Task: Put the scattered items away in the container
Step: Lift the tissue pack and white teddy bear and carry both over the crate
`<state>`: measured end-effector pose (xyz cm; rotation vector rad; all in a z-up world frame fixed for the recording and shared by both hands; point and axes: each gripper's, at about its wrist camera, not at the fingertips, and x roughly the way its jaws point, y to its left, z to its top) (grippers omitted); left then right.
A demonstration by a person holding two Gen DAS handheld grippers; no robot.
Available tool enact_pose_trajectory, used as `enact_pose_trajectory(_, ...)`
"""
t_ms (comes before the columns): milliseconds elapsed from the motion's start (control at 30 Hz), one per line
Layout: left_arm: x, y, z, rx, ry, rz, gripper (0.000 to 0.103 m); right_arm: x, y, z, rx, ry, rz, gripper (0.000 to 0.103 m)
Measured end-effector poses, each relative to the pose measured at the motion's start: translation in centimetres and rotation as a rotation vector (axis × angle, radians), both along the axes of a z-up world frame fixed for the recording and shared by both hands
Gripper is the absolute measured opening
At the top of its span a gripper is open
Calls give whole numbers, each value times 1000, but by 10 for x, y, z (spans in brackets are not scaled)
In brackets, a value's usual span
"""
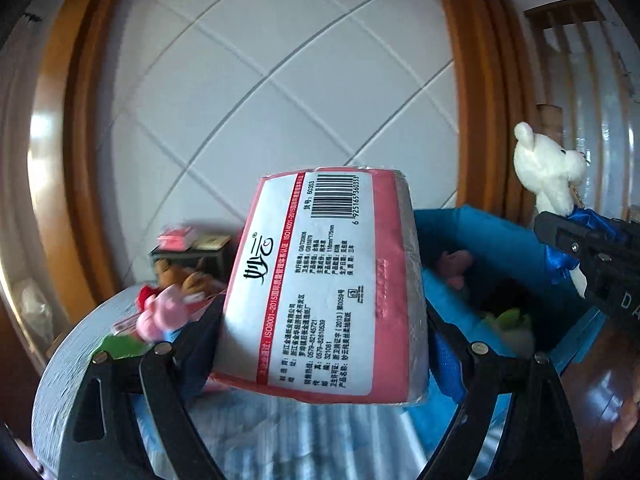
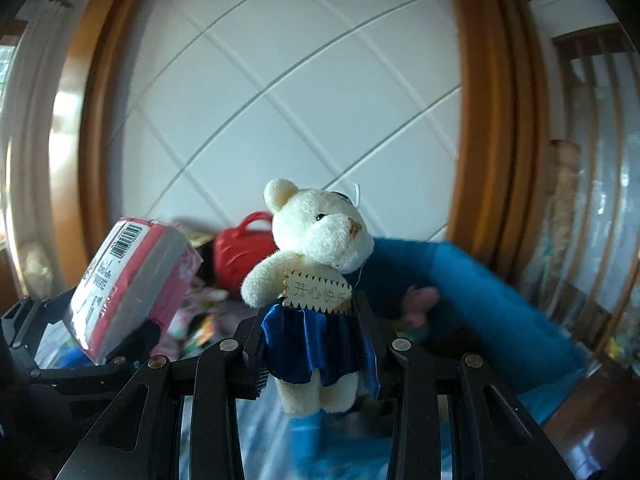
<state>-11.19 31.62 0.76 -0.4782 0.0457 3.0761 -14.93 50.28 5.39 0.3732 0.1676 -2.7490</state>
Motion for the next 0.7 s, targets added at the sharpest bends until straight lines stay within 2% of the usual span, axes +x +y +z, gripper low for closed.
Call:
enact_pose_trajectory(167,-33,64,41,0,-6,-48,90,-47,54,24,0,65,-38,36)
enact_pose_trajectory(300,-81,129,71,9,-100,-66,90,-107,94,45,1,66,-36,36)
enact_pose_trajectory(367,-107,154,76,17,-139,-59,90,-137,112,47,9,46,-41,36)
enact_pose_trajectory(533,-194,204,56,2,-316,-2,90,-207,141,38,57,-52,-34,36)
enact_pose_trajectory(700,-269,234,5,-13,-506,50,90,-293,143,-1,121,-187,-30,36)
